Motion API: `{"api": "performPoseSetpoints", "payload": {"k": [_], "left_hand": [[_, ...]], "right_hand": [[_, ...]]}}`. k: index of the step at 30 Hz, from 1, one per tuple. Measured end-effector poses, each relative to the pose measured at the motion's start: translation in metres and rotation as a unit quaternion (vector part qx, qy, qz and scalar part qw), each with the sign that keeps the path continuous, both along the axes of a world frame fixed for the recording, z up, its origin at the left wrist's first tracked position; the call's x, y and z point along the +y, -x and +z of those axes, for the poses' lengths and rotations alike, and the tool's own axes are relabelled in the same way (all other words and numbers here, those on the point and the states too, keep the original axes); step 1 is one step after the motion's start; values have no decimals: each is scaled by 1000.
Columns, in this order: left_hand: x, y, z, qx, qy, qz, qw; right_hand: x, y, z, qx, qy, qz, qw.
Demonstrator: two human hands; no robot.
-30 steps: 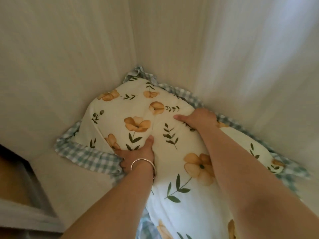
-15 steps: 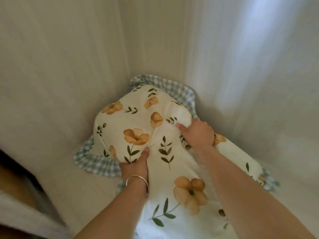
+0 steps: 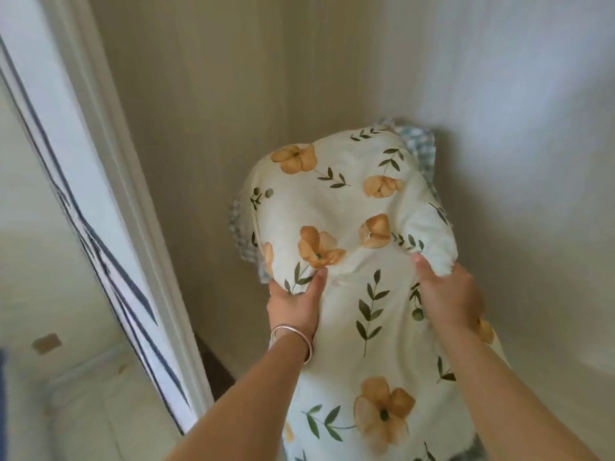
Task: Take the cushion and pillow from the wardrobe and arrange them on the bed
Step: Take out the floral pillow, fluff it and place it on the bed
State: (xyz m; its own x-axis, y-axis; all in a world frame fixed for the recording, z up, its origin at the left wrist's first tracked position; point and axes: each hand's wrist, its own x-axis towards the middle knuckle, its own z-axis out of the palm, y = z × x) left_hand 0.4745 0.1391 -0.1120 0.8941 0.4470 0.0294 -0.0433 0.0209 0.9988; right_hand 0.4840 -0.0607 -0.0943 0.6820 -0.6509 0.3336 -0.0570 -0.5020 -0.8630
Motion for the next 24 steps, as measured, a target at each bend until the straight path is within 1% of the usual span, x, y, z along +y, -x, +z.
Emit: {"api": "performPoseSetpoints", "payload": {"k": [4,6,11,16,20,24], "left_hand": [[-5,69,13,-47,-26,14,998],[-4,101,19,-75,-57,22,995],[15,169,29,-135,-146,48,979],[45,220,29,-172,-173,102,964],[76,256,10,-192,-171,140,956],[118,291,-3,-209,-182,169,946]], "right_hand": [[-1,76,4,-47,-56,12,997],[0,107,2,-67,-82,10,994],[19,160,-11,-108,-193,32,975],[53,197,-12,-139,-221,78,962],[88,228,-20,-135,-231,109,957],[133,254,-34,-144,-259,147,944]]}}
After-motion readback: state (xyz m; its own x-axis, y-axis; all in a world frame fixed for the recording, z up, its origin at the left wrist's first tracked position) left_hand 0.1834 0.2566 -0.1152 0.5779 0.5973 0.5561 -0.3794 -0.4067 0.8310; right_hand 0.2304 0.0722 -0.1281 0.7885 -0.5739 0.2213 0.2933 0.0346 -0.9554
